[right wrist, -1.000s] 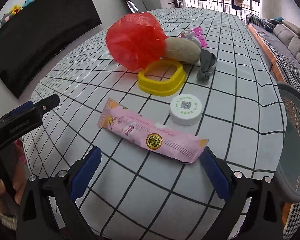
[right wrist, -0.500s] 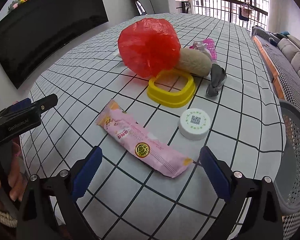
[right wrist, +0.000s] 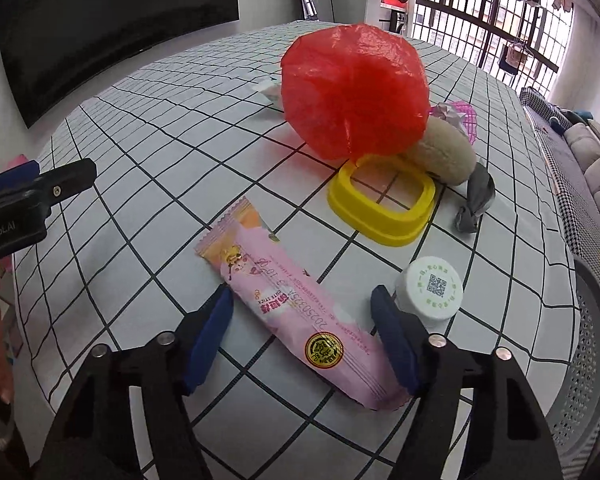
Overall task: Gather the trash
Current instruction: 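Reach the right gripper to the pink wrapper and close on it, then lift the pink wrapper with the right gripper while the left gripper grasps the white round lid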
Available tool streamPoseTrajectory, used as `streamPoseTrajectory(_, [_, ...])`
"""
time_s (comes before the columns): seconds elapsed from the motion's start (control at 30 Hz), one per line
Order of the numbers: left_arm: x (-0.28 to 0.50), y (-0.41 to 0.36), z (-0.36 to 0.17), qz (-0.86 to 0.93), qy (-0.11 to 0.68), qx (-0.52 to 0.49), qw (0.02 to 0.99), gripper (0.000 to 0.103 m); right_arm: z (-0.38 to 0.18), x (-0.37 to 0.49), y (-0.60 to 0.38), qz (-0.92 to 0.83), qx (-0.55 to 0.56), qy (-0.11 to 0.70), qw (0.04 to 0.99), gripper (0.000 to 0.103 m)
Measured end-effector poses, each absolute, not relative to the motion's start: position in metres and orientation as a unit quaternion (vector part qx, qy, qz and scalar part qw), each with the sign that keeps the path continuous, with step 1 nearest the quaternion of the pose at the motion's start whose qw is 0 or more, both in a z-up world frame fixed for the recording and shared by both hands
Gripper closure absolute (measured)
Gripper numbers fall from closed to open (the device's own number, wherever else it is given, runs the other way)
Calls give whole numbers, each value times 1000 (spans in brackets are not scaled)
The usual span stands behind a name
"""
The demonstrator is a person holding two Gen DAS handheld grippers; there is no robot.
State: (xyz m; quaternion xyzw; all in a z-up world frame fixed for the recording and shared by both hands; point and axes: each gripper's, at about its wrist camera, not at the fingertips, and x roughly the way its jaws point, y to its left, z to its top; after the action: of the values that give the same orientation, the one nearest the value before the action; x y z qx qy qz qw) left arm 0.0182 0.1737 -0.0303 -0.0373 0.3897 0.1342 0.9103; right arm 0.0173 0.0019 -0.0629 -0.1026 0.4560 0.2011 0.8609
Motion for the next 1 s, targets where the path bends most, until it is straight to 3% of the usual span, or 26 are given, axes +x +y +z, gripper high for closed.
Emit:
streamPoseTrajectory(0.07, [18, 177, -31, 132, 390, -44, 910, 6, -62, 15, 3, 204, -104, 454, 861, 50])
streamPoseTrajectory(0.13, [18, 177, -32, 130, 391, -47, 910, 6, -61, 11, 4, 207, -106, 452, 861, 68])
streamPoseTrajectory(0.23, [19, 171, -31, 129, 392, -36, 910, 6, -60, 6, -2, 209, -92, 454, 861, 82])
streamPoseTrajectory(0.47, [19, 141, -29, 87, 393, -25, 915, 6, -44, -16, -46, 188, -27, 440, 878, 85])
streamPoseTrajectory(1.0, [47, -12, -40, -60, 429, 34, 901, 6, -33, -60, -194, 42, 75, 412, 907, 85])
